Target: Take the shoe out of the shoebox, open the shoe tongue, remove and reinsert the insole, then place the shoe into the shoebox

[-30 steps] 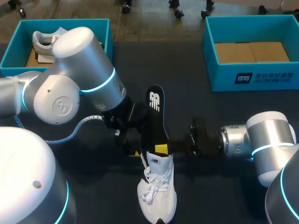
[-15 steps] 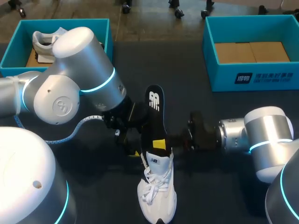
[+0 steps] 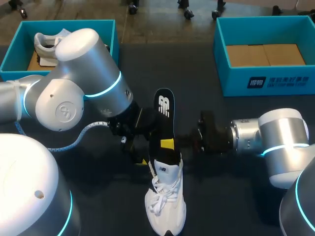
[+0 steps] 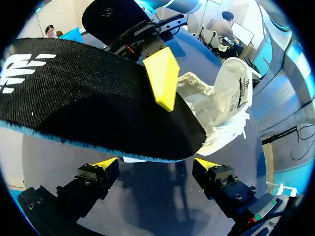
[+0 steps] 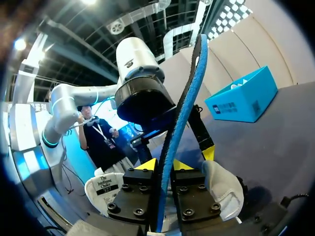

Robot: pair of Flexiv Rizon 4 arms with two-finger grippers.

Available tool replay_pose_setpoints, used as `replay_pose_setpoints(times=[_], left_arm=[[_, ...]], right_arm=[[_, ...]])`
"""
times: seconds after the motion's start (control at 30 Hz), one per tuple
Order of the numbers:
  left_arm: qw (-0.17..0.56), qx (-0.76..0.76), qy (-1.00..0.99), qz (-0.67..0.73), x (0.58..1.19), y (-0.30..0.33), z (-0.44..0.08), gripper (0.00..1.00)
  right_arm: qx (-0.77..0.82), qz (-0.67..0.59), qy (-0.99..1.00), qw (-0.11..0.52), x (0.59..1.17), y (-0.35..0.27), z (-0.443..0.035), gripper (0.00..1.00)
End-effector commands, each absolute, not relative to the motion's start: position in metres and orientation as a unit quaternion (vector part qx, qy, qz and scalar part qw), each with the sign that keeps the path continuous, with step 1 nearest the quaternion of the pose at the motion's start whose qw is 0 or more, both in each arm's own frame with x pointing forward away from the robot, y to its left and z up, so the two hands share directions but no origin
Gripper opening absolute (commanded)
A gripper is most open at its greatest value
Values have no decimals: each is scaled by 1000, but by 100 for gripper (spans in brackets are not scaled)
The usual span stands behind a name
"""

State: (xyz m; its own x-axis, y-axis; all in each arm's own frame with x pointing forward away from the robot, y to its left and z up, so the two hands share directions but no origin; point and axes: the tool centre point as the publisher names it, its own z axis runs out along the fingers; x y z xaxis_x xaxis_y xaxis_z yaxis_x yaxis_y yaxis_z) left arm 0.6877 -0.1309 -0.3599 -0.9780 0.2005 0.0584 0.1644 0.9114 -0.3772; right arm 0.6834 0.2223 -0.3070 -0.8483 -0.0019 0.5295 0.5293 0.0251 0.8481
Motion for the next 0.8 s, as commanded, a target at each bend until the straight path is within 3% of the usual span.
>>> replay_pose_setpoints(times=[0.03, 0.8], left_arm=[[47, -93, -976, 189, 687, -130, -360, 100], [47, -93, -976, 189, 687, -130, -360, 100]], right_arm=[[-203, -678, -680, 191, 686, 222, -310, 0], [-244, -668, -680, 178, 649, 219, -349, 0]])
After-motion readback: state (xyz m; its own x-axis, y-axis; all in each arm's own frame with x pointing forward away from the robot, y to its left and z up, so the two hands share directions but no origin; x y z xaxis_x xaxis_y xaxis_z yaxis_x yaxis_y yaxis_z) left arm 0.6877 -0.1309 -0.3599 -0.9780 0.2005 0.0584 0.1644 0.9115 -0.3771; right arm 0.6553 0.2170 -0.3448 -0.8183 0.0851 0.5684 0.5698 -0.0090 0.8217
